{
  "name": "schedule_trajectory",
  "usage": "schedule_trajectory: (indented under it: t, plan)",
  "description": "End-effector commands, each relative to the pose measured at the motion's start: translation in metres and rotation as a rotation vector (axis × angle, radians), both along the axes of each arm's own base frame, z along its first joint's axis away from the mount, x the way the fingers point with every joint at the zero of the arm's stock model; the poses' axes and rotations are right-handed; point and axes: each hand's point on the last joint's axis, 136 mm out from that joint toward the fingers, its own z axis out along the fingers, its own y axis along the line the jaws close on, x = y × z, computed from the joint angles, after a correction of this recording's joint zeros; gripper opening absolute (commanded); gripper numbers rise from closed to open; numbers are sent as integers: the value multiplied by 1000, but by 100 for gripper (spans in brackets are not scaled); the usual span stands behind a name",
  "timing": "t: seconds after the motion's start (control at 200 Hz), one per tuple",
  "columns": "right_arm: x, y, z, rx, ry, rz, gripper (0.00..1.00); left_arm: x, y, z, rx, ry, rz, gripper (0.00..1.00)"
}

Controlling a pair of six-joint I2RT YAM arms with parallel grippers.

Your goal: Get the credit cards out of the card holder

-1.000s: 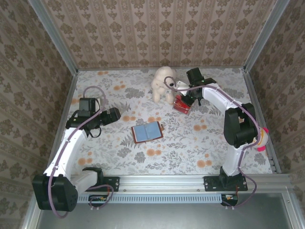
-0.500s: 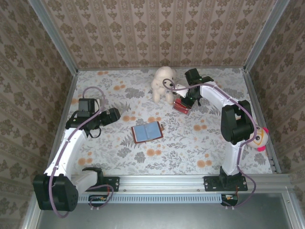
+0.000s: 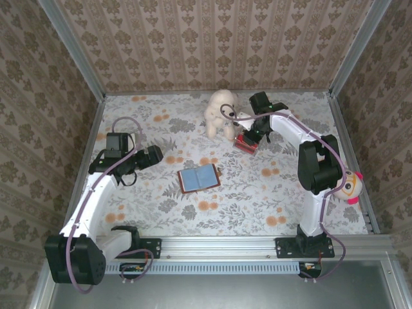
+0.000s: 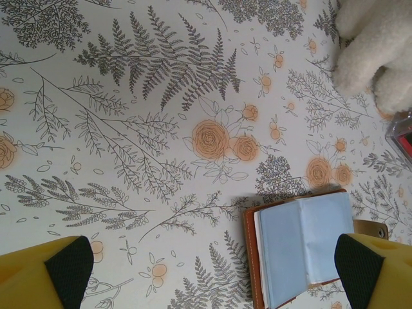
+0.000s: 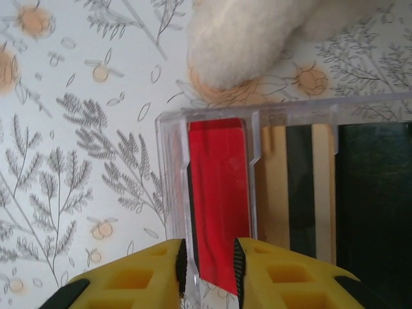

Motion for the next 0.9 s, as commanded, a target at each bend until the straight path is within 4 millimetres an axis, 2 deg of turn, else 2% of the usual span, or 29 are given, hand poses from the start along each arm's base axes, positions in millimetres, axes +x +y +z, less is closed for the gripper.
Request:
schedule_trajectory:
  t: [0.0, 0.135, 0.22, 0.32, 0.405, 0.53, 0.63, 0.74, 0.895]
  plan:
    - [13, 6, 41, 79, -105, -79, 31, 0, 0, -3, -7, 1, -14, 100]
    - [10, 16, 69, 187, -160, -199, 42, -2, -5, -5, -39, 10, -18, 100]
    - [1, 36, 84, 307, -186, -243, 47, -4, -14, -10, -78, 25, -34, 100]
    - [-12, 58, 91, 406, -204, -322, 51, -7, -24, -18, -107, 52, -51, 100]
    - [-24, 74, 94, 502, -153, -413, 51, -11, -37, -21, -139, 71, -79, 98]
    - [-44, 89, 80, 589, -37, -570, 52, -17, -54, -27, -174, 94, -108, 95]
    - [-62, 108, 66, 660, 99, -607, 51, -21, -70, -32, -200, 114, -131, 92]
    - [-78, 124, 54, 721, 155, -661, 50, -25, -87, -37, -217, 136, -158, 90]
    - [-100, 142, 36, 683, 205, -715, 47, -31, -101, -49, -201, 182, -154, 83]
